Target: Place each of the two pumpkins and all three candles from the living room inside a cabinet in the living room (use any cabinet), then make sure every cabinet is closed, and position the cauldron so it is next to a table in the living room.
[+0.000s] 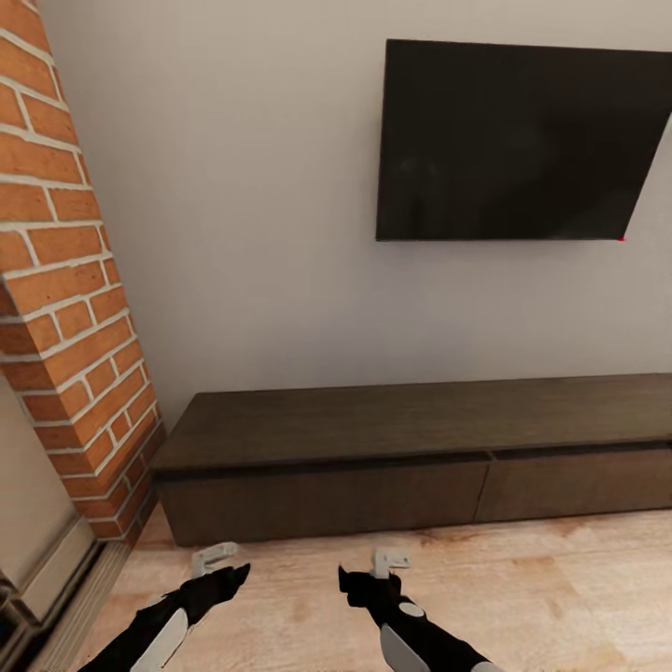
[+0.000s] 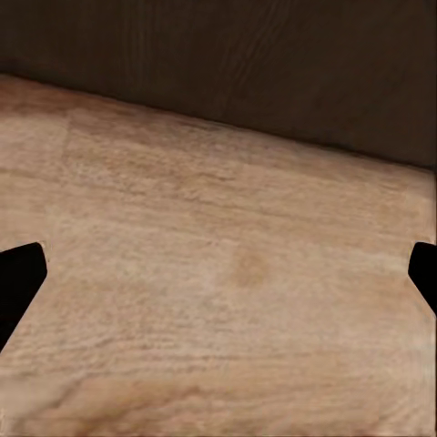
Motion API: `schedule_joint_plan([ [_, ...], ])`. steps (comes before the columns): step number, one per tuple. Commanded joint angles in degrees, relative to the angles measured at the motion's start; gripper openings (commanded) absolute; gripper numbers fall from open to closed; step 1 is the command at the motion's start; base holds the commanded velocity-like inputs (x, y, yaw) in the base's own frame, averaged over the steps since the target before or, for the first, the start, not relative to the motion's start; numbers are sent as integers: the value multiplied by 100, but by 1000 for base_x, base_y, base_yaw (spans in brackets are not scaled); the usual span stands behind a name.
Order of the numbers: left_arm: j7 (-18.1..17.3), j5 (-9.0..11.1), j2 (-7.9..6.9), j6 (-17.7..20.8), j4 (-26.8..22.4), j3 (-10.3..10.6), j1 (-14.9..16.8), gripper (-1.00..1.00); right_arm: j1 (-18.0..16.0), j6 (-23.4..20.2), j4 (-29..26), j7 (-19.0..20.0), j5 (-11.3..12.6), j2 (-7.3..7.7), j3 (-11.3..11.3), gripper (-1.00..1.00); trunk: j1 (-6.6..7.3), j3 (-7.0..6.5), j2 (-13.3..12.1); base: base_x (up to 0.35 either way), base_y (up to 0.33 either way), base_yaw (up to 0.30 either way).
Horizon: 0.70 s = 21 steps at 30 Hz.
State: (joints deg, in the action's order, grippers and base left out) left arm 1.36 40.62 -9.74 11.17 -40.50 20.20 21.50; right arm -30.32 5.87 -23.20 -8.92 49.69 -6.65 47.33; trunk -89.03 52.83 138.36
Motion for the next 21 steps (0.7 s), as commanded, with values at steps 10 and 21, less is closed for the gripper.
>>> schedule_joint_plan([
  [10, 5, 16, -46, 1288, -299, -1037, -5, 100, -2, -355, -9, -25, 127, 27, 72, 100, 155, -120, -278, -7, 0, 0],
  [21, 29, 34, -24, 1546, -251, -1097, -5, 100, 35, -331, 9, -26, 128, 34, 79, 100, 397, -317, -719, 0, 0, 0],
])
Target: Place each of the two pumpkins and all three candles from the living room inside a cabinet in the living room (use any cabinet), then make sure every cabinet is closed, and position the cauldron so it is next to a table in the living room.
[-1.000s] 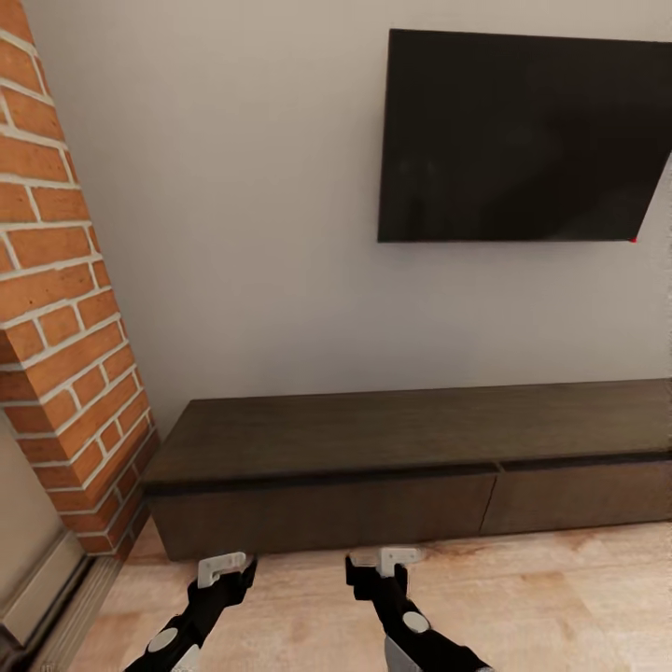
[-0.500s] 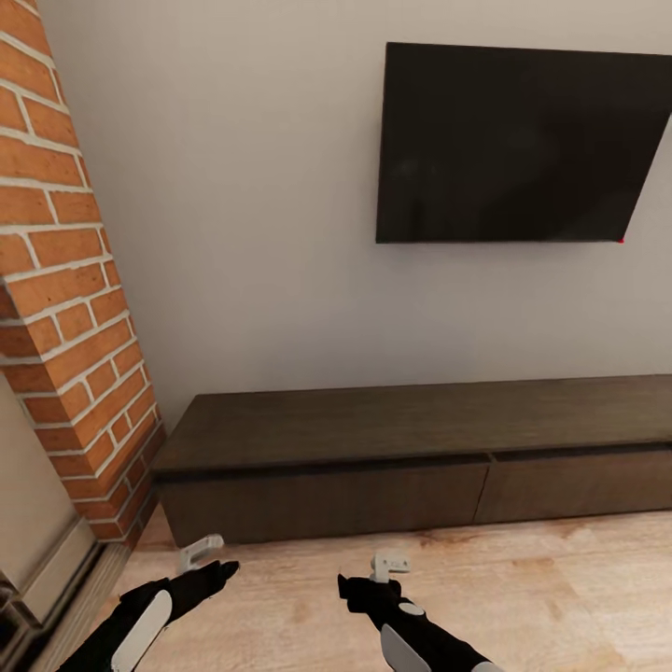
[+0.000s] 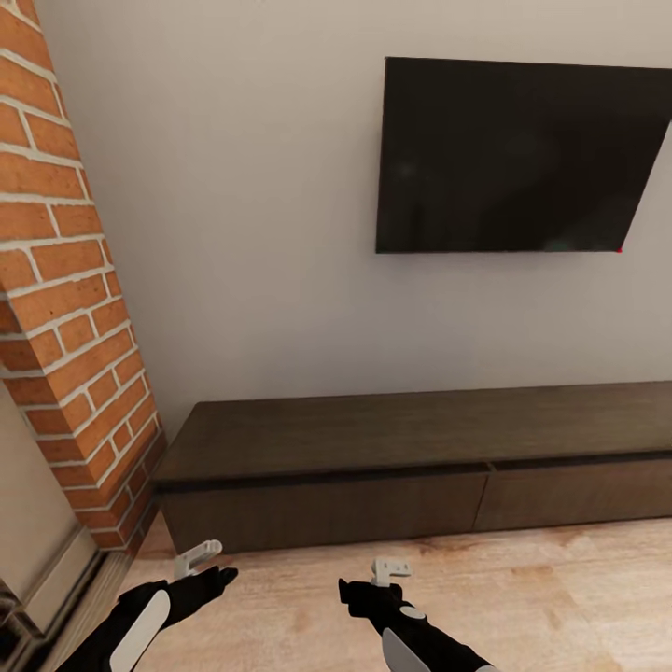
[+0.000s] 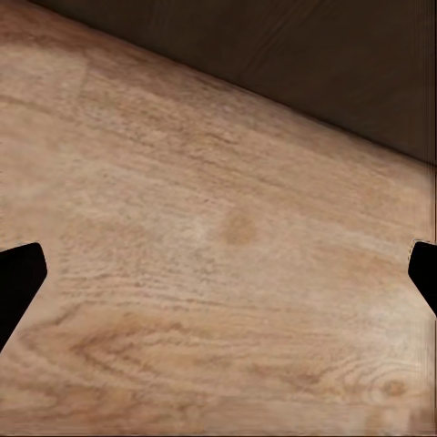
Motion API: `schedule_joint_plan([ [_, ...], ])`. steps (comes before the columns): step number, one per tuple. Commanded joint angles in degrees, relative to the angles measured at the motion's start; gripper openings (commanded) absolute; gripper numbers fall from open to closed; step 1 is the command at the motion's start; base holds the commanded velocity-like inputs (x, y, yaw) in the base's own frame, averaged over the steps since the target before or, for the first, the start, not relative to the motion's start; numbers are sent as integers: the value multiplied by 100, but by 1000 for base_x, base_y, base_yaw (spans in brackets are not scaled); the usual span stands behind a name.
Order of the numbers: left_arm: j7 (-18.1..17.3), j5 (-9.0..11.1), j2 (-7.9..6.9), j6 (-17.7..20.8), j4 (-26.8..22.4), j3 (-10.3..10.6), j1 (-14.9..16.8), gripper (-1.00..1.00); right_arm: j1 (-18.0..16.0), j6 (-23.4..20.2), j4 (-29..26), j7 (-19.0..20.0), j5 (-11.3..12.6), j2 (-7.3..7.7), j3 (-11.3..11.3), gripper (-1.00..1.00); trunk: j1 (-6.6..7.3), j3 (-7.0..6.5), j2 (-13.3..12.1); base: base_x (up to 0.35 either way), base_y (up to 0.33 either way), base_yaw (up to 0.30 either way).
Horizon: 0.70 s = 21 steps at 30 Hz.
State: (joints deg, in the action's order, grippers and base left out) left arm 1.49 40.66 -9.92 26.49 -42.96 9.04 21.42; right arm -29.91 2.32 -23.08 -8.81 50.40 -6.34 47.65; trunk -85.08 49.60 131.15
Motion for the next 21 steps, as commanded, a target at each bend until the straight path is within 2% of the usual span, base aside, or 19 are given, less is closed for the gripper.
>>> schedule_joint_plan([
  [1, 16, 29, -3, 22, -5, 19, 2, 100, -6, 29, -3, -38, 57, 2, 49, 100, 24, -13, -39, 0, 0, 0],
  [16, 25, 12, -19, 28, -2, 27, 2, 100, 1, 77, 49, -66, 57, 3, 52, 100, 353, -282, -641, -43, 0, 0],
  [21, 31, 12, -19, 19, -1, 28, 2, 100, -1, 76, 52, -61, 57, 3, 52, 100, 463, -372, -841, -228, 66, 49],
])
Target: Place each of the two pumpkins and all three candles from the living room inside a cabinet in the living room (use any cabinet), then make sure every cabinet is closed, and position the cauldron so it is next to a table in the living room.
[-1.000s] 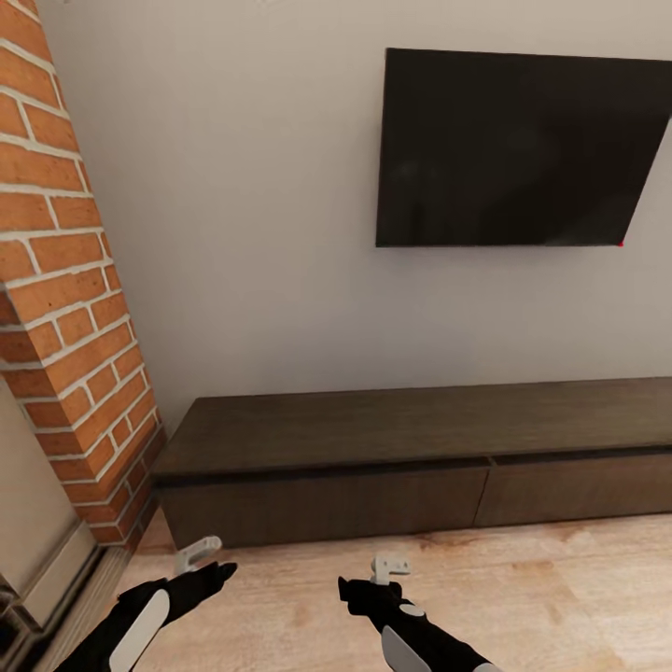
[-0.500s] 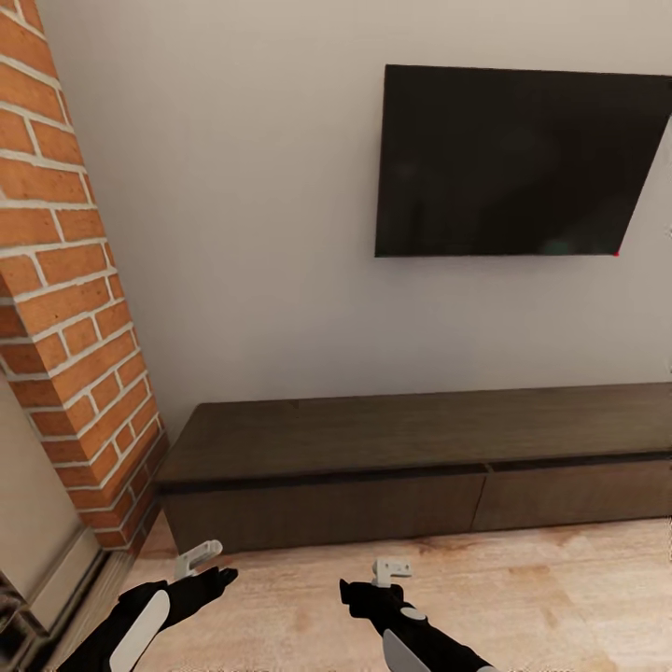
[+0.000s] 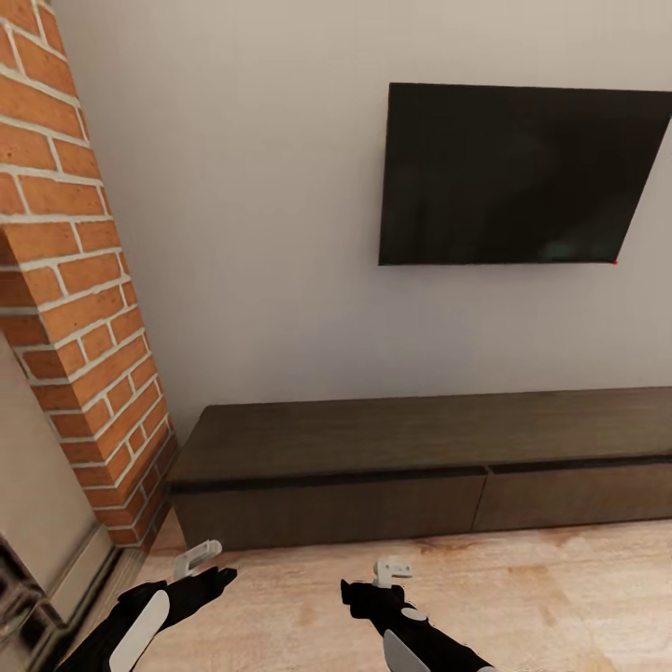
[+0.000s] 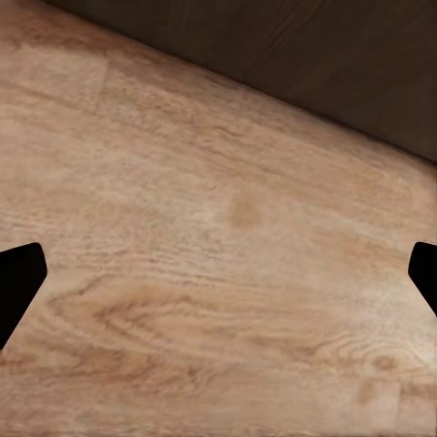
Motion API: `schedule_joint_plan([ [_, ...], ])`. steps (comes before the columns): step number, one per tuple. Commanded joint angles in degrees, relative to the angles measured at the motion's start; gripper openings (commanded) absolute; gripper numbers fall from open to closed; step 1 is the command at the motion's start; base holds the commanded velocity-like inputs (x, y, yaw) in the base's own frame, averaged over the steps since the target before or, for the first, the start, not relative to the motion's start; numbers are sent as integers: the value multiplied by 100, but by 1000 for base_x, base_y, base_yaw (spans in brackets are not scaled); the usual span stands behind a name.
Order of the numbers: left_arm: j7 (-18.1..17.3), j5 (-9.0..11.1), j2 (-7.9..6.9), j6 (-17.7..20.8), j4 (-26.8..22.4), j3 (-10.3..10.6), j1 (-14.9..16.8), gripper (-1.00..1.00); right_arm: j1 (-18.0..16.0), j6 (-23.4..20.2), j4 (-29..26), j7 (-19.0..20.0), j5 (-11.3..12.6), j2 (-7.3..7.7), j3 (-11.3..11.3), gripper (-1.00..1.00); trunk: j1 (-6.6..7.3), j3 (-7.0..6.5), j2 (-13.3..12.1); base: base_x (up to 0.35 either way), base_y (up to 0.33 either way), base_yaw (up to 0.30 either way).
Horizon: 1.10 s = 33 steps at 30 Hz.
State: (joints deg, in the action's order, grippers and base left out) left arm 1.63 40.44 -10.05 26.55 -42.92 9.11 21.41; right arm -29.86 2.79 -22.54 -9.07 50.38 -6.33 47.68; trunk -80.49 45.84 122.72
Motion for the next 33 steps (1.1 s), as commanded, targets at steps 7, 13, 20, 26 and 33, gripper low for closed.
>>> schedule_joint_plan([
  [7, 23, 26, 2, -5, 59, 24, 3, 100, -6, 28, -5, -50, 60, 1, 49, 100, 158, -121, -279, -305, 98, 243],
  [13, 30, 25, 4, -9, 64, 28, 3, 100, -7, 29, 3, -57, 67, 1, 48, 100, 290, -228, -520, -312, 101, 273],
  [20, 31, 13, 14, -17, 147, 21, 3, 100, -6, 29, 12, -59, 69, 5, 48, 100, 444, -354, -801, -311, 84, 275],
  [26, 31, -8, 24, -19, 168, 22, 3, 100, -3, 29, 13, -60, 69, 9, 48, 100, 576, -462, -1041, -224, 13, 275],
  [33, 31, -12, 27, -19, 170, 22, 3, 100, -3, 36, 13, -60, 69, 9, 51, 100, 729, -587, -1322, -157, 1, 275],
])
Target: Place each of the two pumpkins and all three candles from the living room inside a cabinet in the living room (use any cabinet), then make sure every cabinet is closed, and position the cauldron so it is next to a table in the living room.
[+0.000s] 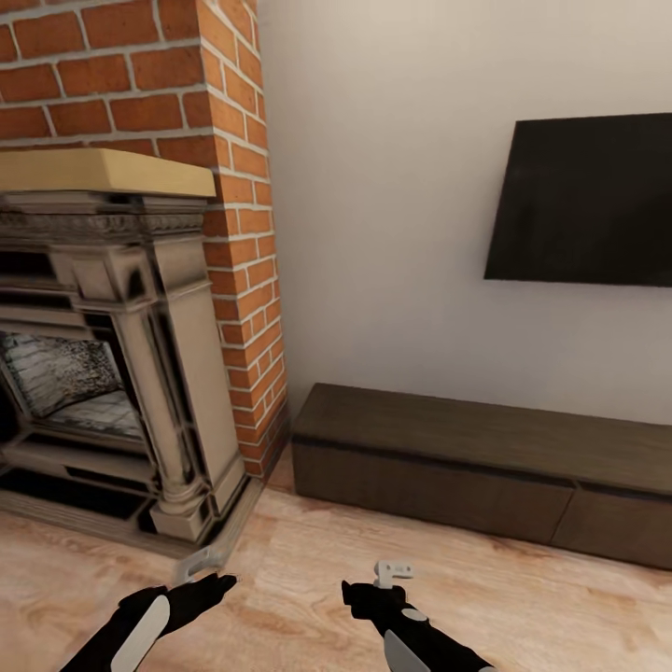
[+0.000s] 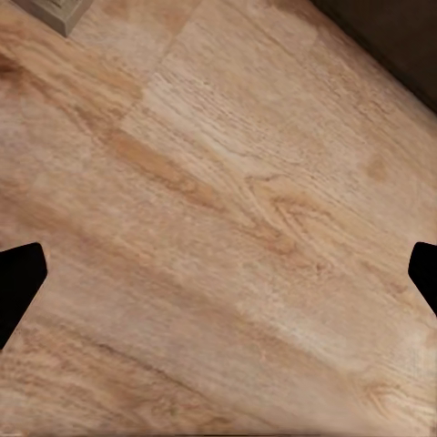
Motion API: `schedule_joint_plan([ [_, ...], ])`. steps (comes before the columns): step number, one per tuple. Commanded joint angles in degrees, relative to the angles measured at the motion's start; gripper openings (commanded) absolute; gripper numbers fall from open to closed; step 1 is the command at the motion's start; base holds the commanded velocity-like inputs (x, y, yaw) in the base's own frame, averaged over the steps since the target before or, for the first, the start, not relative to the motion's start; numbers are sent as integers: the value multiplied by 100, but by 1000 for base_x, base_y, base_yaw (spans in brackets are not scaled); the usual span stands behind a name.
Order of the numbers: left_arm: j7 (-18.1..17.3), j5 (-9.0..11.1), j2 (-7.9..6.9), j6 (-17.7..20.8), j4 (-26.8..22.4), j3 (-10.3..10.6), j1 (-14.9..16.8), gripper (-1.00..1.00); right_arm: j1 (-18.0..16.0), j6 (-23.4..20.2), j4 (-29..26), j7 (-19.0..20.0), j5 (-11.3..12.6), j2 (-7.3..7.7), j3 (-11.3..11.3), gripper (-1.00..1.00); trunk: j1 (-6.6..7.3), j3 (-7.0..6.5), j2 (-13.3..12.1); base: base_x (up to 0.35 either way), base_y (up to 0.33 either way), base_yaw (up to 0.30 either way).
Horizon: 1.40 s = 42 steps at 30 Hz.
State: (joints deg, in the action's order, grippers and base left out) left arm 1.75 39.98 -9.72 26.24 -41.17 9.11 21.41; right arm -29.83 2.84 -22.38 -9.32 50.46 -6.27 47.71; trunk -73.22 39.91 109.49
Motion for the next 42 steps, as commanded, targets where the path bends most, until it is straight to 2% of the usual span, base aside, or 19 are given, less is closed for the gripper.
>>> schedule_joint_plan([
  [1, 18, 32, -5, 13, -5, 23, 4, 100, -7, 31, -3, -35, 60, 3, 47, 100, 24, -13, -39, -64, 0, 275],
  [16, 22, 20, 8, 10, -4, 56, 4, 100, -8, 27, 0, -6, 53, 3, 46, 100, 354, -282, -640, -30, -1, 237],
  [19, 99, -94, 30, 5, -5, 142, 4, 100, -7, 24, -2, 6, 53, 3, 46, 100, 420, -337, -761, -248, -79, 29],
  [26, 322, -196, 40, 4, -5, 188, 4, 100, -8, 21, -3, 9, 60, 3, 38, 100, 574, -472, -1041, -293, -142, -203],
  [35, 335, -207, 38, -4, -5, 201, 4, 100, -6, 15, -3, 10, 60, 3, 41, 100, 574, -473, -1041, -288, -158, -284],
  [42, 326, -217, 31, -231, -5, 205, 4, 100, -10, 14, -3, 5, 52, 3, 46, 100, 574, -473, -1041, -147, -246, -246],
])
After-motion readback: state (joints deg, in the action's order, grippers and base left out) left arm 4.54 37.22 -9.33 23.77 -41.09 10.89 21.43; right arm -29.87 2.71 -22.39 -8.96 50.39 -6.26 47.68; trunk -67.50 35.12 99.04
